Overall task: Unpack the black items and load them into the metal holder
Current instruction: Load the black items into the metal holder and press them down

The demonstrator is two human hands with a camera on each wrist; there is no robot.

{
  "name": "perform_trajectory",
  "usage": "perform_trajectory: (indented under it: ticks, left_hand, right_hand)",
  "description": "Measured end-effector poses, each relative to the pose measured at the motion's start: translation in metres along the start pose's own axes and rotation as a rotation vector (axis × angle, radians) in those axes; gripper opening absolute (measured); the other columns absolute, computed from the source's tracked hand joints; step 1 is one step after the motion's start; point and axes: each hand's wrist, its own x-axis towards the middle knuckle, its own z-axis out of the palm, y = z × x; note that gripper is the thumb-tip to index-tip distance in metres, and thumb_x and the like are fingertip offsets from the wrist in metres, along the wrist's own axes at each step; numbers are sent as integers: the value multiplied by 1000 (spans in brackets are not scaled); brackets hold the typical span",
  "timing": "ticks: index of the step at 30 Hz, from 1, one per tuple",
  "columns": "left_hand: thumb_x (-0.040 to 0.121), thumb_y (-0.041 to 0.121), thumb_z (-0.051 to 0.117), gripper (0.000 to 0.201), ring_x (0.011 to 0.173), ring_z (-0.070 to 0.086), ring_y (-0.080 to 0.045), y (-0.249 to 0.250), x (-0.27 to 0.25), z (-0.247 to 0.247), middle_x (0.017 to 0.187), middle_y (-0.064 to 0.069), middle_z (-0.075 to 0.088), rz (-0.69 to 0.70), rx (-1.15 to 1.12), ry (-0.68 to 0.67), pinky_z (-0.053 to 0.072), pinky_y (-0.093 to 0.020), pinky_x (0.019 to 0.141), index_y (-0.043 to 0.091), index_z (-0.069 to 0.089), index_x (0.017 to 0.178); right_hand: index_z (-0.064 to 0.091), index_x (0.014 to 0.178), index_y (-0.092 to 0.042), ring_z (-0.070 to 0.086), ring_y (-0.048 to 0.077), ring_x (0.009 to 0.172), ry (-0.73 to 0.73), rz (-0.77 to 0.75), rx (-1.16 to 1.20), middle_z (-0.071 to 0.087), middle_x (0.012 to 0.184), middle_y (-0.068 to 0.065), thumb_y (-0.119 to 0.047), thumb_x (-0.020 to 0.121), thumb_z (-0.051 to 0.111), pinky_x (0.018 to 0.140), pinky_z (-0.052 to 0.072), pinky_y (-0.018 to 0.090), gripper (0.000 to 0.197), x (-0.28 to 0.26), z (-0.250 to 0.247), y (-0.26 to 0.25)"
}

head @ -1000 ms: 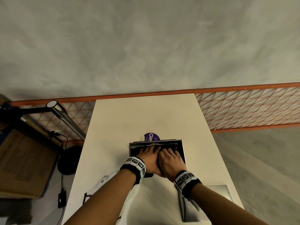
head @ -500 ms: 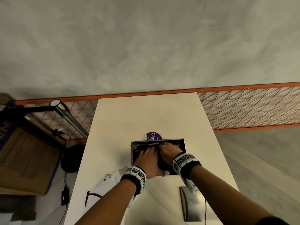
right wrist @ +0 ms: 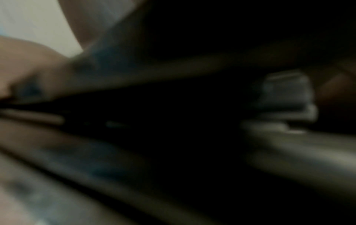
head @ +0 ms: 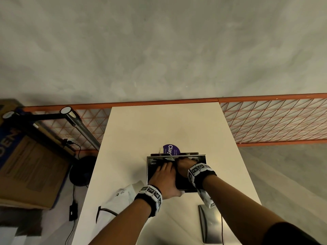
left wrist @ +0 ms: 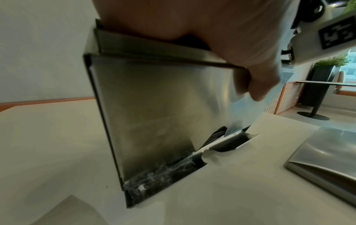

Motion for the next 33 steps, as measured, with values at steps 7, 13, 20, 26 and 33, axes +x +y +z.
perform_trajectory:
  ticks: [7, 13, 20, 26, 33]
  left_hand:
    - [58, 73, 65, 104, 141, 28, -24, -3, 0, -1, 148, 2, 33, 56, -37, 126, 22, -42, 124, 22, 40, 145]
    - [61, 74, 69, 112, 141, 33, -27, -2, 3, -6, 150, -4, 38, 10, -8, 64, 12, -43, 126, 13, 31, 147]
    - [56, 80, 70, 127, 147, 34, -29, -5, 11, -9, 158, -8, 37, -42, -78, -23, 23, -43, 124, 18, 17, 153]
    - [53, 86, 67, 115, 139, 44, -26, -11, 28, -20, 151, -2, 47, -17, -18, -177, 33, -44, 118, 28, 35, 147]
    - [58, 87, 61, 101, 118, 61, -24, -15, 36, -25, 132, 0, 63, 24, 62, -42, 48, -42, 101, 23, 47, 135]
  right_hand:
    - [57, 126, 0, 59, 38, 117, -23, 35, 19, 62, 126, 24, -14, 100, 37, 100, 45, 42, 35, 2, -3, 0]
    - [61, 114, -8, 62, 37, 113, -21, 22, -3, 66, 119, 18, -26, 95, 34, 101, 44, 50, 38, 1, -6, 0]
    - [60, 113, -10, 62, 36, 109, 137, -61, -157, 65, 119, 14, -26, 96, 37, 97, 46, 49, 33, -13, -1, 5]
    - [62, 105, -19, 61, 32, 106, 254, -107, -319, 67, 110, 5, -34, 98, 38, 91, 46, 47, 30, -33, 7, 9]
    - [57, 86, -10, 54, 34, 79, 349, -34, -318, 61, 84, 12, -20, 84, 43, 70, 50, 43, 17, -43, 15, 23]
